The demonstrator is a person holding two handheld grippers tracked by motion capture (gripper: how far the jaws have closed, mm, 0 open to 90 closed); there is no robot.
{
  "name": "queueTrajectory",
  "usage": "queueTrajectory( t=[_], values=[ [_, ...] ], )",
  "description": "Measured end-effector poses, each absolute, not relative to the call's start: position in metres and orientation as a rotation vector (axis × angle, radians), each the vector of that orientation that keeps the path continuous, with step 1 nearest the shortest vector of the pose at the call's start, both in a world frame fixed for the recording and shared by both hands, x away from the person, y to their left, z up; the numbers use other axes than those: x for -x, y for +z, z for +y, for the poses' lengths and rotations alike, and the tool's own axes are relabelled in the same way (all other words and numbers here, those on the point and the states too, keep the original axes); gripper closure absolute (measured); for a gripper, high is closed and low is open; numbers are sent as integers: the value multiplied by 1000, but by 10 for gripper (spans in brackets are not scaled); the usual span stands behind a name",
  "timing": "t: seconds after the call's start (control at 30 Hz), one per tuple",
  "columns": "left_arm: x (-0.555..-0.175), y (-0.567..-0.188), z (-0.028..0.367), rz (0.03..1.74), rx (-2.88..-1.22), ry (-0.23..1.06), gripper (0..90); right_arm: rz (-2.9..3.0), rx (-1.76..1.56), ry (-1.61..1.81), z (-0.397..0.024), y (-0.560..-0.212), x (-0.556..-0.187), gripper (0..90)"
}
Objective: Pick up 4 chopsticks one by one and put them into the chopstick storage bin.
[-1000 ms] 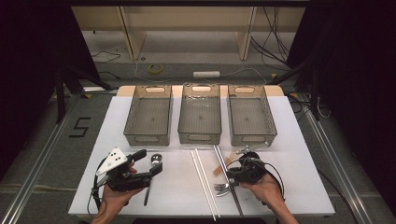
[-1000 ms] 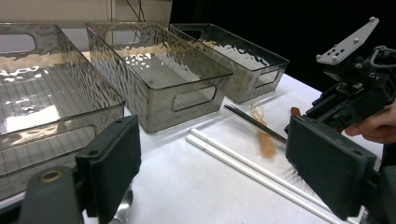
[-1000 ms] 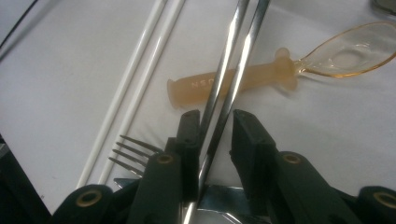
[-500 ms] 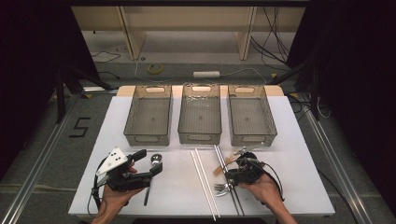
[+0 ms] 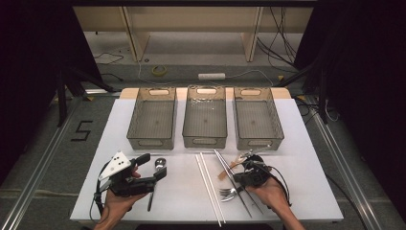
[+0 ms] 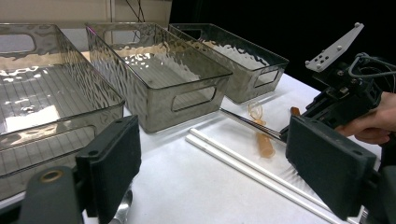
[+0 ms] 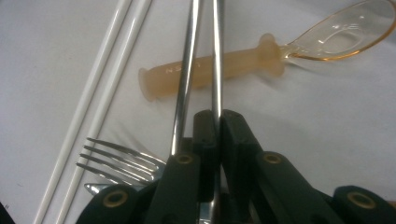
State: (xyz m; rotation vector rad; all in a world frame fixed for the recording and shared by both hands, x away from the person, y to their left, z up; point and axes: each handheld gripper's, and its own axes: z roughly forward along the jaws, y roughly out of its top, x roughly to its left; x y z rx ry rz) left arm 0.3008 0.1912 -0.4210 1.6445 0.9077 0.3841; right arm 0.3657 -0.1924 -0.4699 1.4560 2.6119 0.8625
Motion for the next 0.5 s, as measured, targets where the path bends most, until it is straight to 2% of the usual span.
queueTrajectory(
  t=[0.5],
  values=[
    [-301,-421,191,905,-1646,382,176,2578,-1438,889,-198,-463,-365,861]
  ],
)
